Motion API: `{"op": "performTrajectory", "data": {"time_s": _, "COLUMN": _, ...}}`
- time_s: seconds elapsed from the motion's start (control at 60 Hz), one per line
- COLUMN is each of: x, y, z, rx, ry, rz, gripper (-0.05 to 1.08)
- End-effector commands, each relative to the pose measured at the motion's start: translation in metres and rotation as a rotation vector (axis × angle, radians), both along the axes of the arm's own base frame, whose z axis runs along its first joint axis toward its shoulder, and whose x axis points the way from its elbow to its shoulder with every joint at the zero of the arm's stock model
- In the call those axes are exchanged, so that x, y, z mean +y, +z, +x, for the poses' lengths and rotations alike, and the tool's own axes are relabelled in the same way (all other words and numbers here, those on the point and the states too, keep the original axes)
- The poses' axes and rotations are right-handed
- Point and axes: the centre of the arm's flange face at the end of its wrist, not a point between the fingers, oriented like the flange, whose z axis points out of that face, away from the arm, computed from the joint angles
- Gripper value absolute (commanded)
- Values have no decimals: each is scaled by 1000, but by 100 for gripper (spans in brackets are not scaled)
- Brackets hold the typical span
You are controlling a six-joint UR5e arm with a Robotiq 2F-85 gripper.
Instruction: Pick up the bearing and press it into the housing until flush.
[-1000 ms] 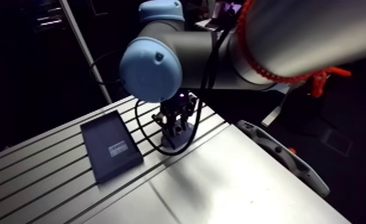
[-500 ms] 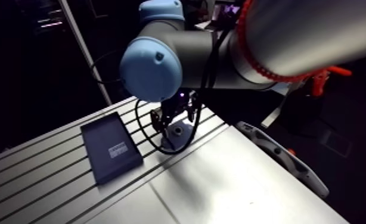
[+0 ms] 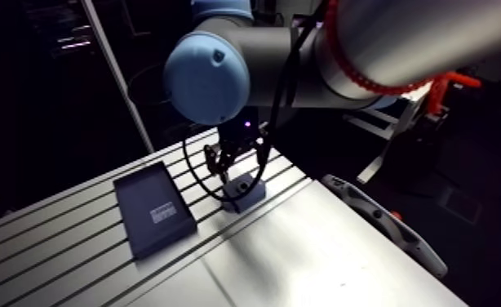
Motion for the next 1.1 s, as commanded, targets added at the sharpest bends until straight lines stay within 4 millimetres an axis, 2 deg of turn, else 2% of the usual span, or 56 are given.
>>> {"op": "performTrajectory", "data": {"time_s": 0.017, "x": 0, "y": 13, "z": -2, "rx": -5, "ry": -30, "rz": -2, "gripper": 56}}
{"op": "performTrajectory", "data": {"time_s": 0.033, "x": 2, "y": 13, "z": -3, "rx": -4, "ry": -45, "rz": -1, "gripper": 66}}
{"op": "performTrajectory", "data": {"time_s": 0.067, "x": 2, "y": 13, "z": -4, "rx": -2, "ry": -53, "rz": -2, "gripper": 70}}
{"op": "performTrajectory", "data": {"time_s": 0.233, "x": 0, "y": 10, "z": -4, "rx": -4, "ry": -56, "rz": -8, "gripper": 81}}
{"op": "performTrajectory", "data": {"time_s": 0.45, "x": 0, "y": 6, "z": -3, "rx": -10, "ry": -54, "rz": -11, "gripper": 87}}
{"op": "performTrajectory", "data": {"time_s": 0.783, "x": -2, "y": 3, "z": -2, "rx": -12, "ry": -54, "rz": -12, "gripper": 87}}
{"op": "performTrajectory", "data": {"time_s": 1.1, "x": -3, "y": -9, "z": 0, "rx": -29, "ry": -56, "rz": -24, "gripper": 88}}
